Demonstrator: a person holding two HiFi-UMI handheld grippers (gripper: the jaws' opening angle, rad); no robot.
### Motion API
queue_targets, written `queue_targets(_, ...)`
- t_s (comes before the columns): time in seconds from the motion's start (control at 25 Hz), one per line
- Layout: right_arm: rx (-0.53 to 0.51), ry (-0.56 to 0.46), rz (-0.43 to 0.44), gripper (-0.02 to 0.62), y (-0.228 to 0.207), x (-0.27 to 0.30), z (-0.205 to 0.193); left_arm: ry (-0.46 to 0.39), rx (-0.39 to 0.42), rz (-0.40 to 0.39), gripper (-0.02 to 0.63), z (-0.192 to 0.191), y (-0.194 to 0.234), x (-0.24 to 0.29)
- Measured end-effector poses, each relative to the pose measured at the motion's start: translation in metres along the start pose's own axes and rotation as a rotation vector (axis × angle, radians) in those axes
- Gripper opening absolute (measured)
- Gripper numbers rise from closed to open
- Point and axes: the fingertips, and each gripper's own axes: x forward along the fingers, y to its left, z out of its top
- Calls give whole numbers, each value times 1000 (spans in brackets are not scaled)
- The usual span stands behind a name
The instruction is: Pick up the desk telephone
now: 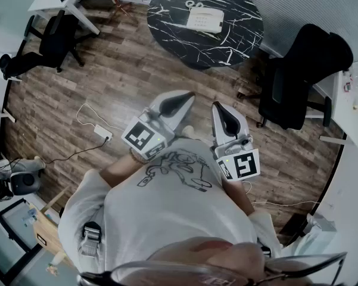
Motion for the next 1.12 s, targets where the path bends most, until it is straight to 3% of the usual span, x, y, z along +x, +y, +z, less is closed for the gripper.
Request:
queue_targets(0.8,-1,-10,24,6,-30,-12,-4,1,-26,1,2,-12,-9,34)
queue_targets(1.12,-11,-1,22,6,-38,5,-8,3,-33,0,3,-13,8,44)
